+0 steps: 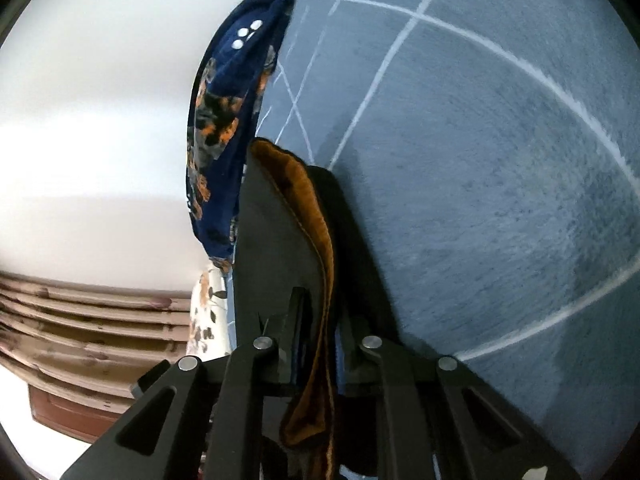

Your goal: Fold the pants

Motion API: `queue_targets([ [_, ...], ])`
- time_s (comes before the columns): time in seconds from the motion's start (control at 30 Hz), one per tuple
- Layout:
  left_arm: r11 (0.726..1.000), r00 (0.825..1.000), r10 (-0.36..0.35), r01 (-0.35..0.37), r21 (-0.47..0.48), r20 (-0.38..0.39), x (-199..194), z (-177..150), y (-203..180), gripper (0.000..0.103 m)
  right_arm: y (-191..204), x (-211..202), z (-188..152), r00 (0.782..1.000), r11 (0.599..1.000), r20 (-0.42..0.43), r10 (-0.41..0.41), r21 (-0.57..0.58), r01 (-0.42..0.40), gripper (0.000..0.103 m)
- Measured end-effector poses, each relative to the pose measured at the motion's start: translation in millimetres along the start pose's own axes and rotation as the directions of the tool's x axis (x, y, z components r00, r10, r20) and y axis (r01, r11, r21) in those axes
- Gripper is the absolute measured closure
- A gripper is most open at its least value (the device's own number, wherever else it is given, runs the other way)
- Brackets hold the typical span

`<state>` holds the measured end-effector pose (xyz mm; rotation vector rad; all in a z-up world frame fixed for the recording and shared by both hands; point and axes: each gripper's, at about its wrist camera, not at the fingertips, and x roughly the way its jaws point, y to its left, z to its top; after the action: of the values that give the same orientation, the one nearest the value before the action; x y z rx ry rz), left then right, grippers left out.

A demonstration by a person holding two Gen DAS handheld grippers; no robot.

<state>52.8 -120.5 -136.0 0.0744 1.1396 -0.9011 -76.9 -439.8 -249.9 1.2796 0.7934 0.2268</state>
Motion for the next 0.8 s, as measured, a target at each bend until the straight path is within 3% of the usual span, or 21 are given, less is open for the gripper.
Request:
queue_targets([
  [0.1, 1.000, 1.000, 0.000, 0.000, -0.007, 0.001, 2, 0, 1, 0.026, 3, -6, 0, 1.000, 1.000, 0.004, 0.021, -0.014, -0.021, 0.086],
  [0.27, 1.000, 1.000, -0.012, 0.012, -0.014, 0.008, -3, -1, 2, 0.026, 7, -66, -2, 0.978, 0.991, 0.167, 0.126, 0.017, -0.131, 0.081],
  [0.33, 0.999, 1.000, -0.021, 0.022, -0.030, 0.016, -5, 0, 4, 0.026, 20, -86, -16, 0.964, 0.973, 0.132, 0.229, -0.004, -0.231, 0.079],
  [0.37, 0.999, 0.999, -0.028, 0.029, -0.040, 0.019, -5, 0, 5, 0.026, 27, -89, -26, 0.961, 0.965, 0.088, 0.263, -0.003, -0.264, 0.073],
  [0.4, 0.998, 0.999, -0.039, 0.040, -0.055, 0.022, -5, 0, 7, 0.026, 31, -90, -33, 0.963, 0.965, 0.063, 0.261, 0.001, -0.261, 0.064],
  [0.47, 0.995, 0.998, -0.054, 0.056, -0.079, 0.027, -5, 0, 9, 0.026, 33, -83, -50, 0.974, 0.974, 0.001, 0.227, 0.012, -0.227, 0.056],
  [0.6, 0.996, 0.998, -0.049, 0.051, -0.077, 0.025, -7, -1, 7, 0.026, 17, -65, -57, 0.989, 0.988, -0.025, 0.148, 0.049, -0.147, 0.056],
  [0.8, 0.997, 0.999, -0.032, 0.033, -0.066, 0.017, -10, -3, 5, 0.026, -12, -56, -49, 0.986, 0.975, 0.020, 0.166, 0.147, -0.167, 0.060],
])
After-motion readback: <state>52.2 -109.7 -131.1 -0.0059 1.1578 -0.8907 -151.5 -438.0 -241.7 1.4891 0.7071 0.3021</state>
